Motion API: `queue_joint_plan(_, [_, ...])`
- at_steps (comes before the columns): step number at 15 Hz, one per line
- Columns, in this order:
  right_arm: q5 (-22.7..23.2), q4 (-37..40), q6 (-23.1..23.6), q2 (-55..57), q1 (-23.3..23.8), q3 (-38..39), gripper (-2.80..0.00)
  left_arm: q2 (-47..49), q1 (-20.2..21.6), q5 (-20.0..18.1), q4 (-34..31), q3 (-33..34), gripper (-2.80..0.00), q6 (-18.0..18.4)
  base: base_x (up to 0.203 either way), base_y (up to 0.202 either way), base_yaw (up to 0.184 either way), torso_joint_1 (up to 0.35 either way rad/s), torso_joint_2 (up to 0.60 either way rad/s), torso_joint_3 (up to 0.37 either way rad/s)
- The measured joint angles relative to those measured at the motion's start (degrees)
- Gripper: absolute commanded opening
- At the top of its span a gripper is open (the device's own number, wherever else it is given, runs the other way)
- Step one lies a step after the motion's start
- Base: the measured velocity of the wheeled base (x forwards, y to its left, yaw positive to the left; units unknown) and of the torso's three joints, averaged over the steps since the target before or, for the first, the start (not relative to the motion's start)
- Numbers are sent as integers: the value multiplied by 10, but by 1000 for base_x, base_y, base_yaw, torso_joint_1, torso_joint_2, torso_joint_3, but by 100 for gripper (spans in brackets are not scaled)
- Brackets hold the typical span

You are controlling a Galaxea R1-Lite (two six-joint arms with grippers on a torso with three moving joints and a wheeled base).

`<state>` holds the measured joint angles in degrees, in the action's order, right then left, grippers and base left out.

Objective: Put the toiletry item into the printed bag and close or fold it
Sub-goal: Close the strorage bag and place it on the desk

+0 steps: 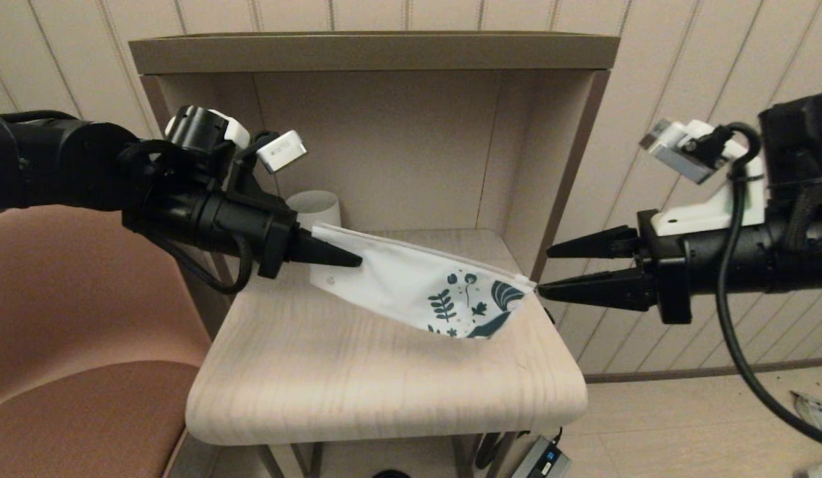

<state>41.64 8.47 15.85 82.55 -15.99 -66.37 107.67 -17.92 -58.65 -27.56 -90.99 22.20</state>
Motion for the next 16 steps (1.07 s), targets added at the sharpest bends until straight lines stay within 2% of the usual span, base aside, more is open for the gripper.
queue_joint_plan(4, [9,0,-23,-33,37,-8,0,44,26,-4,1,-27,-280,-9,0,0,0,0,0,0])
queue_joint_plan(5, [12,0,-25,-38,42,-8,0,53,30,-7,1,-32,-80,-10,0,0,0,0,0,0])
queue_joint_plan(6, [13,0,-26,-41,44,-8,0,60,33,-9,0,-35,0,-10,0,0,0,0,0,0])
queue_joint_plan(13, [21,0,-27,-48,46,3,0,64,38,-10,0,-36,0,-10,0,0,0,0,0,0])
queue_joint_plan(16, [22,0,-27,-50,46,7,0,48,56,-14,0,-40,0,-12,0,0,0,0,0,0])
